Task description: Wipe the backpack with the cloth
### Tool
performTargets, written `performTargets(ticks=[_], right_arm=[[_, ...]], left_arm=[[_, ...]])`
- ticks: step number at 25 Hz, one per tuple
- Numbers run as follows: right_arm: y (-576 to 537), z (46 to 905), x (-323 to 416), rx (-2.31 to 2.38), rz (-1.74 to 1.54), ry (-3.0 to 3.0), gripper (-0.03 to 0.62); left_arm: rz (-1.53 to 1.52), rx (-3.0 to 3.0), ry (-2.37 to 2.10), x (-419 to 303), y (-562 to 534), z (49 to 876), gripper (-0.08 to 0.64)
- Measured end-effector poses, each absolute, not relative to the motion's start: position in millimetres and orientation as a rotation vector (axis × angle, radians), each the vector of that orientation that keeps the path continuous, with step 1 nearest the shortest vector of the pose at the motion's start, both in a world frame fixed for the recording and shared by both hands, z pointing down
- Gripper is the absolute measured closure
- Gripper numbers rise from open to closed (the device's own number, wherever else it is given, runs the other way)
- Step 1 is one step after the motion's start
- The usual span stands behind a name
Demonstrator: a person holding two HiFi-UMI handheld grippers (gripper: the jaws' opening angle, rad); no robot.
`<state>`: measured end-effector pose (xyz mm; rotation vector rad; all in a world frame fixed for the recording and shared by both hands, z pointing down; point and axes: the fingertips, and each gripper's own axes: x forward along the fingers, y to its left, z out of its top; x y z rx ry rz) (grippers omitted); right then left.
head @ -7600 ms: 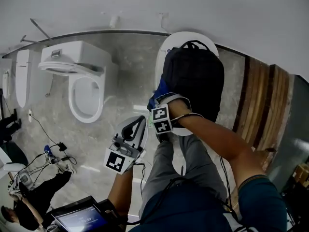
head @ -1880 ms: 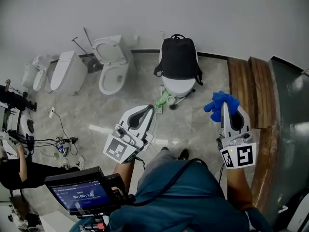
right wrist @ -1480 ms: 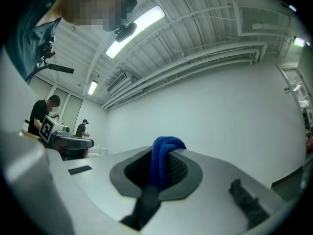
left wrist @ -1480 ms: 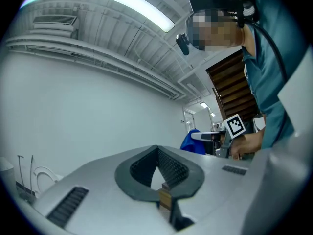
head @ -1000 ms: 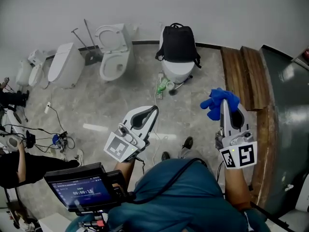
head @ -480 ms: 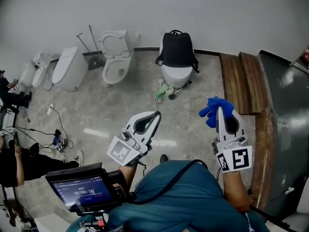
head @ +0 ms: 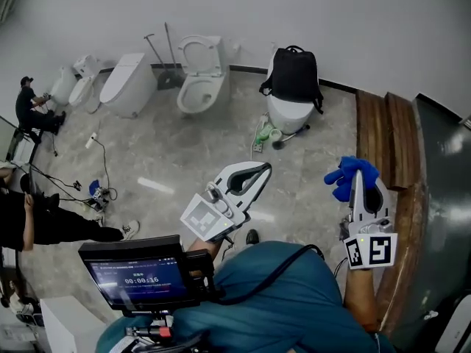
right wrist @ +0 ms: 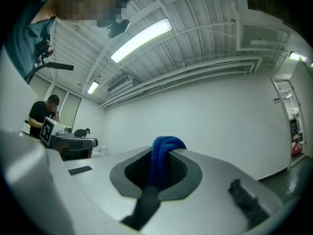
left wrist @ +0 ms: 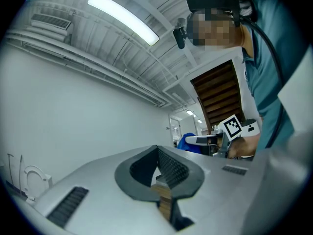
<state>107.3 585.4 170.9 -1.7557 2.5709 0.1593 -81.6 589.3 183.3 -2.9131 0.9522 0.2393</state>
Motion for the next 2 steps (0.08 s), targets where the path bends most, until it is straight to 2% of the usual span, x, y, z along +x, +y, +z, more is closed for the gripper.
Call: performTargets(ticks=[2], right_arm=[[588.9, 172.0, 106.9, -1.761, 0.157, 2.568, 0.569]], left_arm=[[0.243, -2.911, 0.948, -82.5, 592.2, 182.8, 0.557]])
